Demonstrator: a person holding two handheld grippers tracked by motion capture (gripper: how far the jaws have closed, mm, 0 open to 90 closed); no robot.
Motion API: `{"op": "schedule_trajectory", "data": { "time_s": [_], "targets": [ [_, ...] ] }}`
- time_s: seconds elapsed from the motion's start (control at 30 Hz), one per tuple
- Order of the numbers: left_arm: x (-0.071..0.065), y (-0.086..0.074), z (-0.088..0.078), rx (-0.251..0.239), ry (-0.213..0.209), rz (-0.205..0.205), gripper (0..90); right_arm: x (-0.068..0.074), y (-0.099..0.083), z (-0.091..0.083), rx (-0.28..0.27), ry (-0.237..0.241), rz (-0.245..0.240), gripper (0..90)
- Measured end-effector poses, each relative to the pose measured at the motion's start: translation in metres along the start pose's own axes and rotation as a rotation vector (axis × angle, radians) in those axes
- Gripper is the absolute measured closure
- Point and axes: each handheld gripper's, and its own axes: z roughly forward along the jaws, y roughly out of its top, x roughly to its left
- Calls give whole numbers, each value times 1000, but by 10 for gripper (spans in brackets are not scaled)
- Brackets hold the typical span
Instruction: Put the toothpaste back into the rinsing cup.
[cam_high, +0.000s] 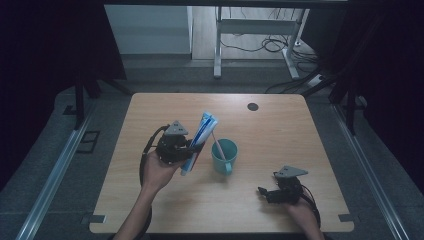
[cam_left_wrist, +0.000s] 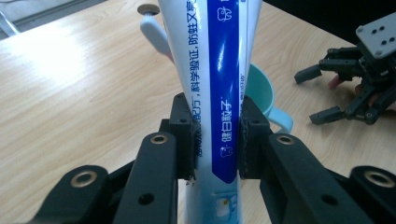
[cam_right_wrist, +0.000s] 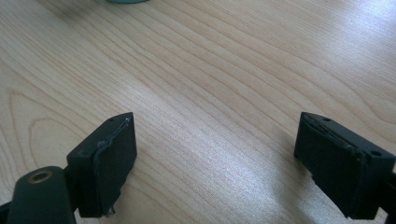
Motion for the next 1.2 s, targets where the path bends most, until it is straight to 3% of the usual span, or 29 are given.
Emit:
{"op": "schedule_trajectory", "data": {
  "time_s": [0.57, 1.2],
  "targets": [
    [-11, 30, 17, -55, -2, 27, 726, 0, 0, 0, 0, 0, 0, 128],
    [-18, 54, 38, -132, 2, 26, 726, 0, 0, 0, -1, 0, -1, 127]
  ]
}}
